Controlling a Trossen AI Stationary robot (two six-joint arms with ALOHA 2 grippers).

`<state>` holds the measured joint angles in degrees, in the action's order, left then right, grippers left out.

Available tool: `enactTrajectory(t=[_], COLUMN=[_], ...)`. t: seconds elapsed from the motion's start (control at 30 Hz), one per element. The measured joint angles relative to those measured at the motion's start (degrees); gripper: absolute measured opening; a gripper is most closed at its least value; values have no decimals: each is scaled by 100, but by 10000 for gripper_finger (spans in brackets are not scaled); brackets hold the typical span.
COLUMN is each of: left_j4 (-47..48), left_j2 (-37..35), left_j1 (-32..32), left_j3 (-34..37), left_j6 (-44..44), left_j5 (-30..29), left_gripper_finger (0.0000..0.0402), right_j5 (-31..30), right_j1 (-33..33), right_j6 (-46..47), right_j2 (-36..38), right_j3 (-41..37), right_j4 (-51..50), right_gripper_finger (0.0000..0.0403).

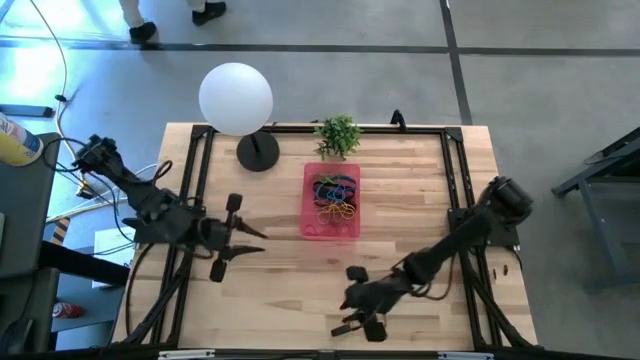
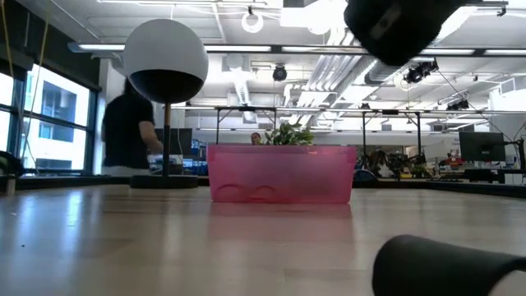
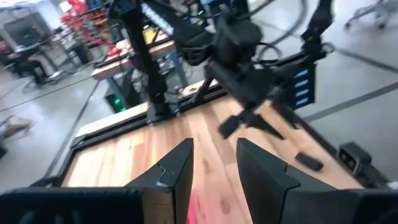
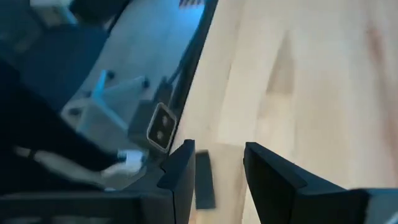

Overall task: Pick and place rubber bands into bin
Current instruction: Put the black rubber band into the red bin

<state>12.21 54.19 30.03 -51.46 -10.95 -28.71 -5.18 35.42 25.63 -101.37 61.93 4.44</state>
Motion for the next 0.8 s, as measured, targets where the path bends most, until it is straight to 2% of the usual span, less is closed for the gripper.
enactTrajectory(t=[0.13, 0.37, 0.53, 0.8], left_j4=[382, 843, 867, 1022], left_j2=[0, 43, 39, 39], left_j1=[611, 1425, 1610, 1612], left_j3=[0, 0, 0, 0], left_j6=[333, 865, 887, 876], left_j5=[-928, -2196, -2380, -2388], left_gripper_finger=[111, 111, 111, 111], right_j5=[391, 438, 372, -708], right_j1=[-52, 2, 176, 373], right_j6=[-33, -123, -120, -61], right_j2=[-283, -554, -828, -1051], right_j3=[189, 188, 188, 188], right_j4=[227, 54, 77, 537], right_gripper_finger=[129, 129, 129, 129])
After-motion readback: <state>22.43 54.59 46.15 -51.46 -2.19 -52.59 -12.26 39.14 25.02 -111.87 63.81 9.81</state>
